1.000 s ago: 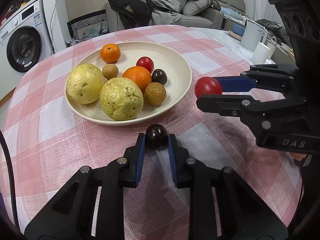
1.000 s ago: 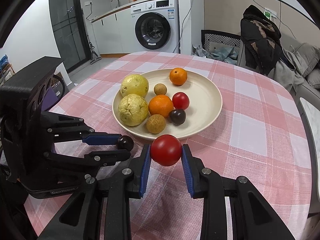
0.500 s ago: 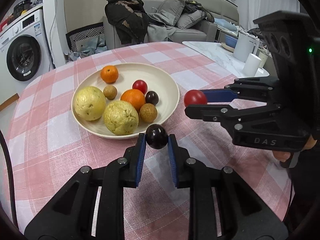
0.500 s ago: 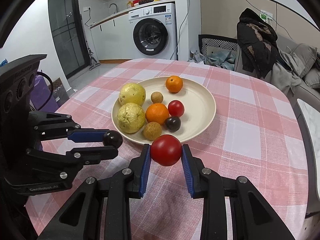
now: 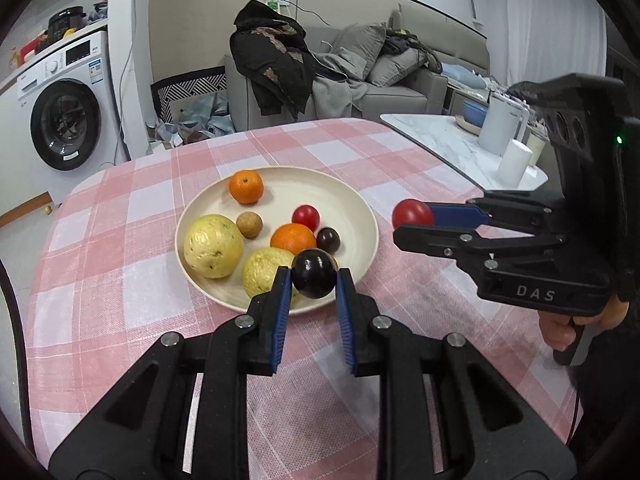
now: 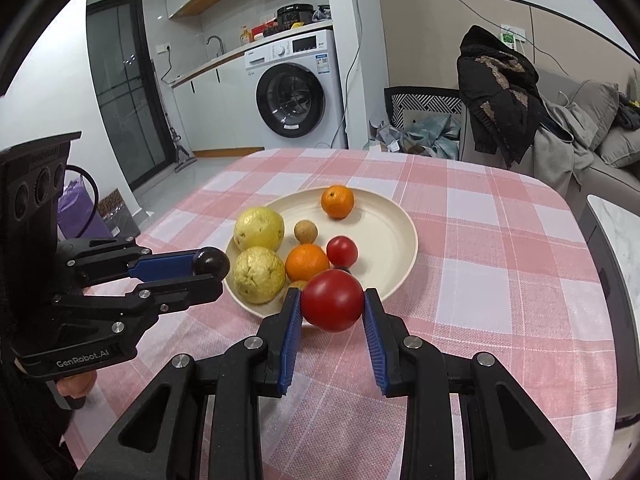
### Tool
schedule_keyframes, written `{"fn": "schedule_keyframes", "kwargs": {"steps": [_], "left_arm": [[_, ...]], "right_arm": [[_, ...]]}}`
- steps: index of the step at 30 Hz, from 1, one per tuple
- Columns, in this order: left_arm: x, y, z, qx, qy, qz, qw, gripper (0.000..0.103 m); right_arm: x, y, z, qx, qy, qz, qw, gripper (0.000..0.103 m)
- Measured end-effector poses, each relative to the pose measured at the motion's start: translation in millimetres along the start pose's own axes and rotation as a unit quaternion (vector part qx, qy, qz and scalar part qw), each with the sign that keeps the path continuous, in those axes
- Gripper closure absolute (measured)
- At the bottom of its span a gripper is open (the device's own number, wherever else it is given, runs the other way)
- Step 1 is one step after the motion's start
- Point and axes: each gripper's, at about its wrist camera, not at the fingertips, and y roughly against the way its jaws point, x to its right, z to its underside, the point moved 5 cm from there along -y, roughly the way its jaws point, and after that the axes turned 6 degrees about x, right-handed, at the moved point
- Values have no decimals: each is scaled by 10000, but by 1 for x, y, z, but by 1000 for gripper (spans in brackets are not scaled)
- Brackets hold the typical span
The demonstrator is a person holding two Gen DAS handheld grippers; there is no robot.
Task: Organize fruits
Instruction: 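Carry the tomato and plum onto the cream plate and open both grippers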
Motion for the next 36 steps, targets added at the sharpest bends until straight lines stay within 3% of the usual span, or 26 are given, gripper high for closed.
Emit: {"fn": "schedule_keyframes", "kwargs": {"steps": [12,23,36], "left_arm": [[-28,-7,-26,283,310,-199,9989,83],[-42,-29,-45,369,341,-493,9975,83],[-46,-77,-35,122,197,-586,9980,83]], "right_arm": [[13,-7,-27,305,-287,239,9988,72],[25,-33,-32,197,-519,291,9980,72],[31,-53,-15,-10,-620,342,9975,72]]}}
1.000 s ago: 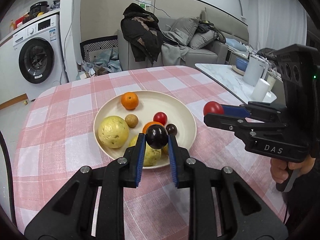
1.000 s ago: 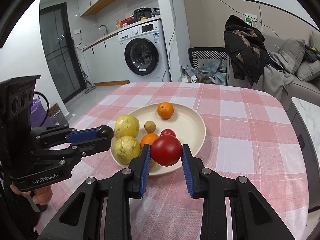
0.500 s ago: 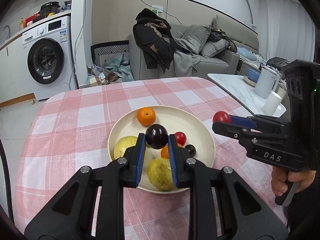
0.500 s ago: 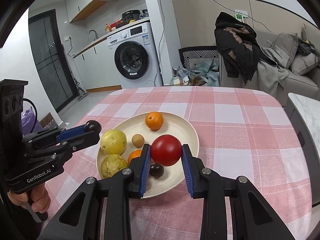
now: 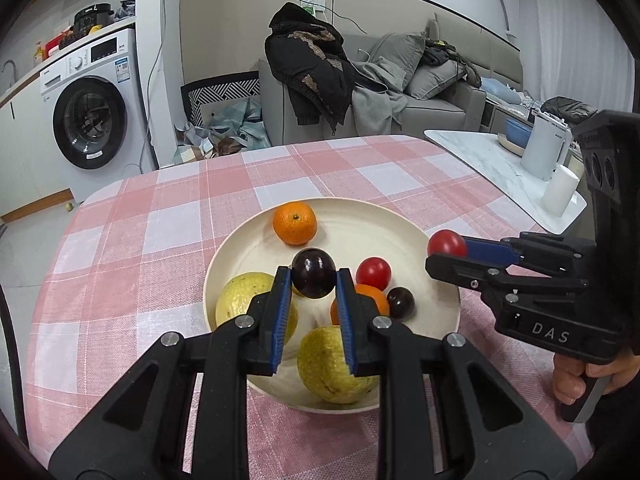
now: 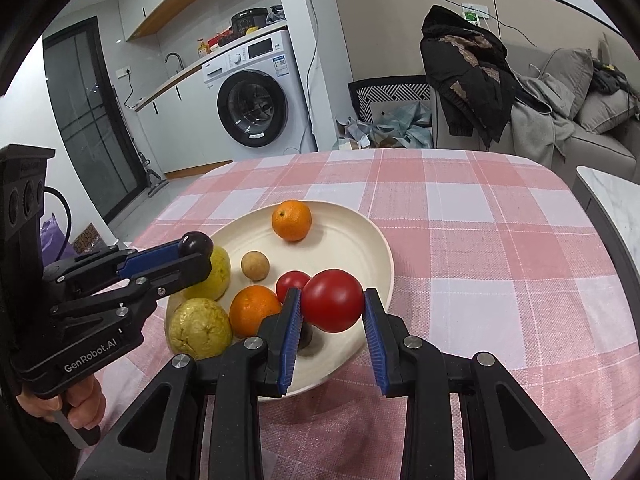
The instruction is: Organize fruits
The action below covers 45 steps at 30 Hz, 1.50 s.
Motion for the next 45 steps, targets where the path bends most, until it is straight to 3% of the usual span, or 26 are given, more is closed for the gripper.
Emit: {"fn": "schedule_keyframes", "kwargs": {"steps": [10,16,18,19,23,26,30,45], "left_arm": [[0,-11,5,-65,-27,-37,10000,83],[-1,-9,5,-56,12,-43,10000,82],[-4,-3,5,-39,98,-89,9999,72],[-5,0,5,22,115,-134,9998,59],[-7,19,2,345,55,-286,9990,21],[-8,31,3,437,111,-283,9986,15],[-12,47,8,582,191,-345,9975,1],[2,111,35,1207,135,-479,9914,1]], "right_arm": [[0,-6,4,-95,28,39,9999,71],[-1,0,2,46,134,95,9999,52],[-2,5,1,93,211,183,9996,49],[-2,7,1,105,239,215,9994,46],[-2,17,3,213,299,238,9990,15],[-3,26,4,348,274,154,9989,1],[-5,39,4,496,287,33,9983,0],[-13,81,17,1176,287,-164,9925,0]]}}
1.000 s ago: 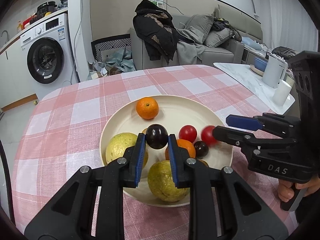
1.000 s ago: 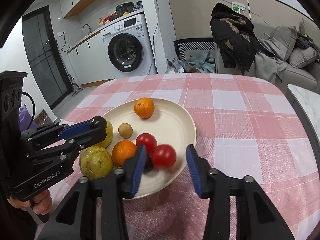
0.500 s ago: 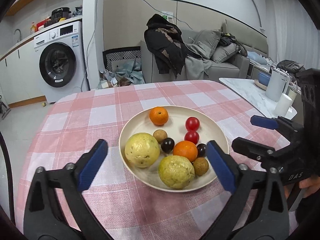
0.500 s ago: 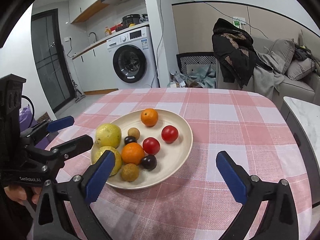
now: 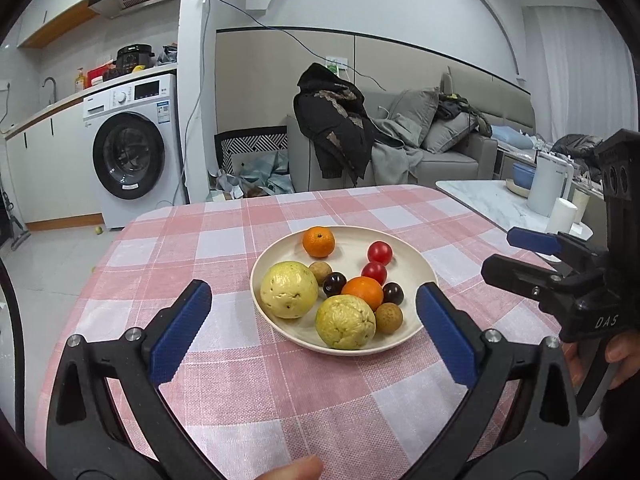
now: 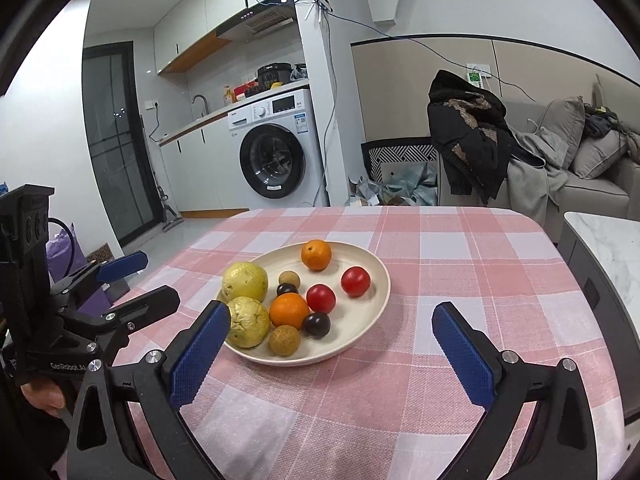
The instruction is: Organize fruits
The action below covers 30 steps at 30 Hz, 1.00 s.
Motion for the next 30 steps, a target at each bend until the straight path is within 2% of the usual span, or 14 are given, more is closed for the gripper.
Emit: {"fn": "schedule_keyframes", "kwargs": {"steps": [9,15,30], "left_arm": [[-12,4,8,119,288,-113,9994,1],[-11,6,11,168,186,-127,9996,1],[2,12,6,361,-47,-15,9993,1]], "right_arm": [[-6,4,6,115,158,37,9998,0],[-7,12,4,291,187,39,9994,0],[-11,12,4,314,316,33,9990,0]]}}
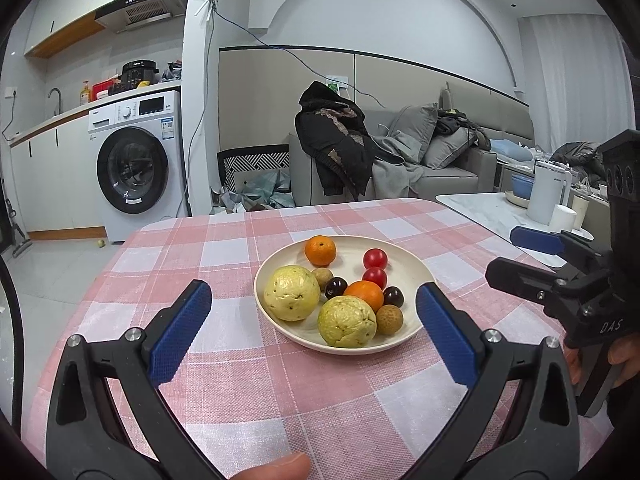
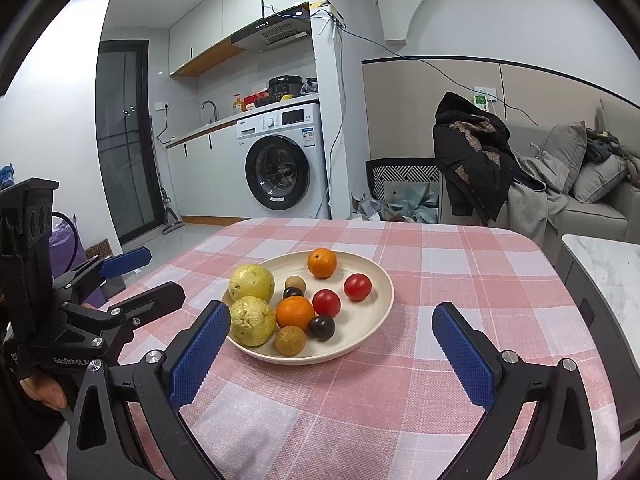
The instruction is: Organize fruits
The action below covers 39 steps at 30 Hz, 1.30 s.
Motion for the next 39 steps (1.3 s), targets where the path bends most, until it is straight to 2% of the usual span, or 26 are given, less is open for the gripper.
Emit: {"fn": "schedule_keyframes", "kwargs": {"steps": [39], "left_arm": [[0,2,-1,26,0,19,10000,1]], "right_arm": [[-5,1,-1,9,73,-14,10000,0]]}}
